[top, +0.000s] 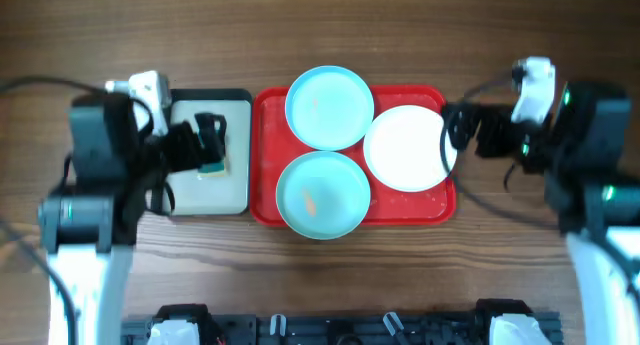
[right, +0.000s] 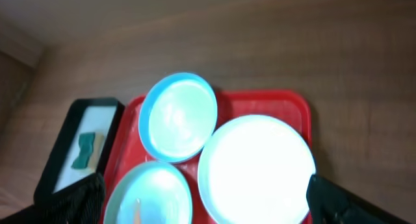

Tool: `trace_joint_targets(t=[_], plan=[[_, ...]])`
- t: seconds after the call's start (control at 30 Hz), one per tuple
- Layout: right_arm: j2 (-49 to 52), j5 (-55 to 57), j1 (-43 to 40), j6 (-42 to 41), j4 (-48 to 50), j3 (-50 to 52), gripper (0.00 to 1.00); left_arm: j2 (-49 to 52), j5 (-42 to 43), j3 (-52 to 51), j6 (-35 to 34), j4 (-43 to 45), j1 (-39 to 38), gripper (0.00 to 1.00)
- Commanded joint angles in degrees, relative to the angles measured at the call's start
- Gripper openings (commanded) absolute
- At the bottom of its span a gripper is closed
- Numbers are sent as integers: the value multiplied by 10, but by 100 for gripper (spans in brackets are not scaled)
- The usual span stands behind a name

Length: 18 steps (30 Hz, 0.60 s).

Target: Clean dirty plates on tray and stack at the side

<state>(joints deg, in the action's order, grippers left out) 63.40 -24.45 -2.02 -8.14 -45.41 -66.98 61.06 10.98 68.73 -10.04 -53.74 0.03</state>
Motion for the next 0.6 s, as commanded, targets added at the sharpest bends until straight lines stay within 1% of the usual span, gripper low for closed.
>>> trace_joint_targets(t=[0.0,0.07,0.13,0.17,0.2,0.23,0.33,0.4,0.43,0.5,0.53,0.57], plan=[[87,-11,3,47,-56,-107,100,75,-1,46,2,-21,-3,100],[119,-35,3,34,-43,-123,100,101,0,46,2,-24,-3,100],[141,-75,3,-48,-3,-123,100,113,29,46,2,-42,-3,100],[148,-79,3,-72,1,-123,100,115,43,46,2,-59,-3,100],[153,-85,2,-75,1,-123,100,117,51,46,2,-75,-3,100],[158,-103,3,-66,1,-123,96,117,51,46,2,-86,-3,100],[159,-111,31,28,-15,-123,85,117,65,46,2,-104,-3,100],[161,-80,60,36,-27,-123,82,117,68,46,2,-103,-3,100],[162,-43,81,36,-33,-123,82,117,68,46,2,-101,-3,93],[166,29,118,36,-40,-123,82,117,65,46,2,-99,-3,65],[168,57,137,35,-39,-123,82,117,55,46,1,-99,-2,56],[170,83,156,34,-35,-123,82,117,26,46,-22,-100,-2,46]])
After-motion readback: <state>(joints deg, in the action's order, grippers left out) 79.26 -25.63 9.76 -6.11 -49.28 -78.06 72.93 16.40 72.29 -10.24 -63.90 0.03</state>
